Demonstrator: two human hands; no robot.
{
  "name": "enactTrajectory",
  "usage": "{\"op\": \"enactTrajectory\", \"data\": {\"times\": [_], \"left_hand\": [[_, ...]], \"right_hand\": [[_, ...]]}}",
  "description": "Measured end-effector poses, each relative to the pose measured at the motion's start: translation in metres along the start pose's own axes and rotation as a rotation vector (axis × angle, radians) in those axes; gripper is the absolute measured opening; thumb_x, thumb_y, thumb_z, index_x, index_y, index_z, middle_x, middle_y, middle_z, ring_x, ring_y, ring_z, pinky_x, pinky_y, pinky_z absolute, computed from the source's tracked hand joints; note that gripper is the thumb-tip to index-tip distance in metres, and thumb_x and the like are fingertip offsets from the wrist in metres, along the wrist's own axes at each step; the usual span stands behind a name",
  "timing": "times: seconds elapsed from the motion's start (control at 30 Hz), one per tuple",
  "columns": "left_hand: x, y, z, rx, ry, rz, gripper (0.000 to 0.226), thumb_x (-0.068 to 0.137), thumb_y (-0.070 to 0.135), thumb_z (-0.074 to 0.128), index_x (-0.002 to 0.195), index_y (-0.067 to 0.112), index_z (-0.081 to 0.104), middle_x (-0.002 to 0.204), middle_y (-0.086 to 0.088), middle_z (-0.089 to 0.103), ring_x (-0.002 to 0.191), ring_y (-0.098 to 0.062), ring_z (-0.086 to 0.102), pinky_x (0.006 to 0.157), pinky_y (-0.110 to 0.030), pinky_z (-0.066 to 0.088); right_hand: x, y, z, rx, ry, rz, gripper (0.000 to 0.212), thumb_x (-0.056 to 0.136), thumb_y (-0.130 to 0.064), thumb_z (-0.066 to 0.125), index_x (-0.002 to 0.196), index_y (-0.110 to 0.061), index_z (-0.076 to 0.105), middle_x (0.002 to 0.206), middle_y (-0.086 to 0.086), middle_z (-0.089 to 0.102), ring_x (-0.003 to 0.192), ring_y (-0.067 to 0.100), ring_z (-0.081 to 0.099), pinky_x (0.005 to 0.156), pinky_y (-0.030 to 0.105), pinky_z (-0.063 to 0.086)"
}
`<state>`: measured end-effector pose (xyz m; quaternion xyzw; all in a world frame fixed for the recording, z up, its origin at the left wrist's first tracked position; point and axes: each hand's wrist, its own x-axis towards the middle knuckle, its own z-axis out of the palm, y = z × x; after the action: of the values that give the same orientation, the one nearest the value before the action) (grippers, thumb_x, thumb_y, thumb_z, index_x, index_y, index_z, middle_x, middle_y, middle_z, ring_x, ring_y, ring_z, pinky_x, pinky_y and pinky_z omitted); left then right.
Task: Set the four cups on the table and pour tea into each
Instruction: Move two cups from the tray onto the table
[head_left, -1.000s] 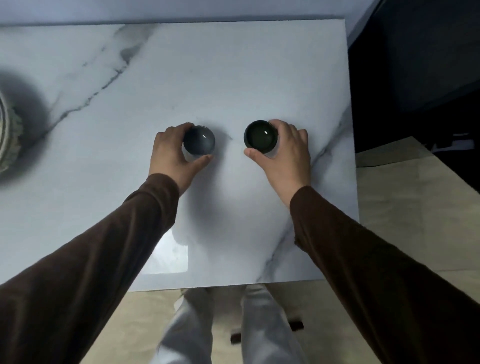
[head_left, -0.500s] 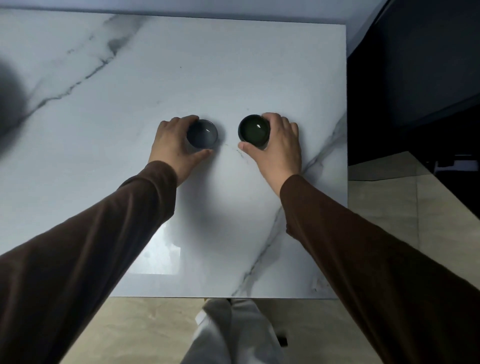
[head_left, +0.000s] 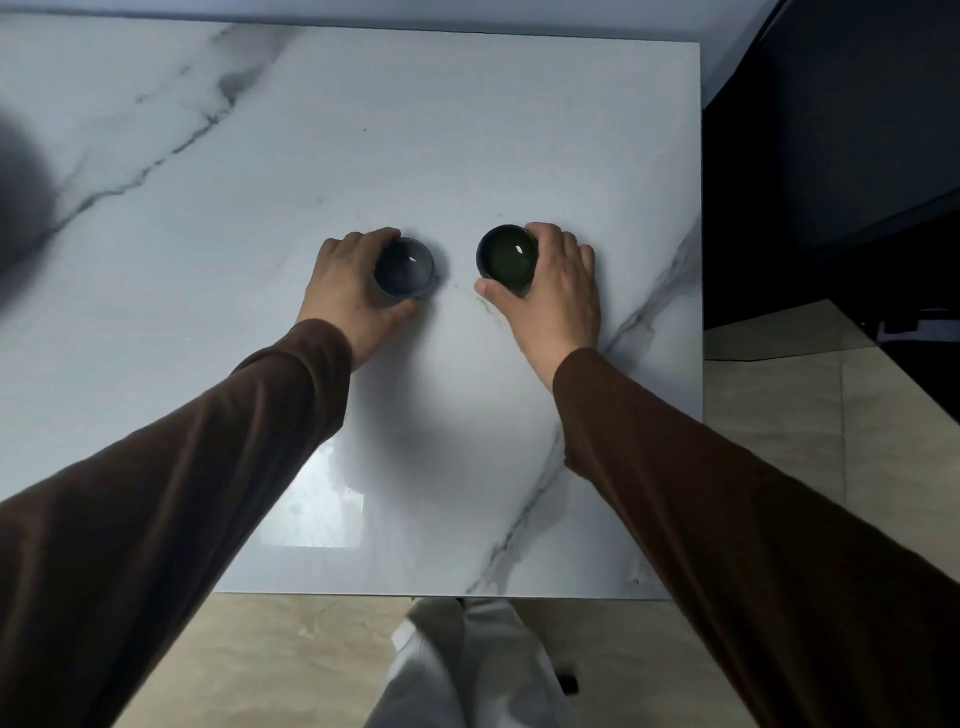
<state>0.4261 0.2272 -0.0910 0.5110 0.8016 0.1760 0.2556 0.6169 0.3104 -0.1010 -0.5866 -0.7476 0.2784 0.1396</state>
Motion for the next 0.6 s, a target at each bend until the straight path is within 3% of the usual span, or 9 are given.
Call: {"op": "enactTrajectory", "data": {"times": [0.27,0.47,0.6], "left_hand": [[-0.010,-0.004,-0.009,0.012,-0.016,-0.019,0.085,0.076,0.028,0.073,0.149,0.020,0.029,0.138,-0.008,0.045,0.128,-0.029,0.035,0.106,-0.033,0.029],[-0.047,-0.022,-0.043,-0.015,0.051,-0.042,0.074,0.079,0.026,0.070,0.145,0.018,0.036,0.140,-0.005,0.044,0.130,-0.027,0.036,0.107,-0.030,0.030],[-0.074,-0.045,-0.074,-0.034,0.078,-0.066,0.068,0.081,0.025,0.068,0.142,0.020,0.039,0.138,-0.002,0.046,0.129,-0.024,0.038,0.102,-0.025,0.029]], "right_hand": [[-0.011,-0.013,-0.011,-0.064,-0.016,0.005,0.085,0.075,-0.053,0.074,0.144,-0.016,0.039,0.141,0.002,0.048,0.127,0.024,0.039,0.103,0.035,0.038],[-0.044,-0.053,-0.025,-0.132,0.027,-0.102,0.055,0.084,-0.037,0.069,0.132,-0.020,0.050,0.135,0.000,0.050,0.121,0.025,0.042,0.098,0.037,0.041],[-0.070,-0.096,-0.021,-0.136,-0.023,-0.160,0.049,0.087,-0.032,0.065,0.132,-0.019,0.051,0.134,0.000,0.050,0.124,0.025,0.041,0.100,0.037,0.040]]}}
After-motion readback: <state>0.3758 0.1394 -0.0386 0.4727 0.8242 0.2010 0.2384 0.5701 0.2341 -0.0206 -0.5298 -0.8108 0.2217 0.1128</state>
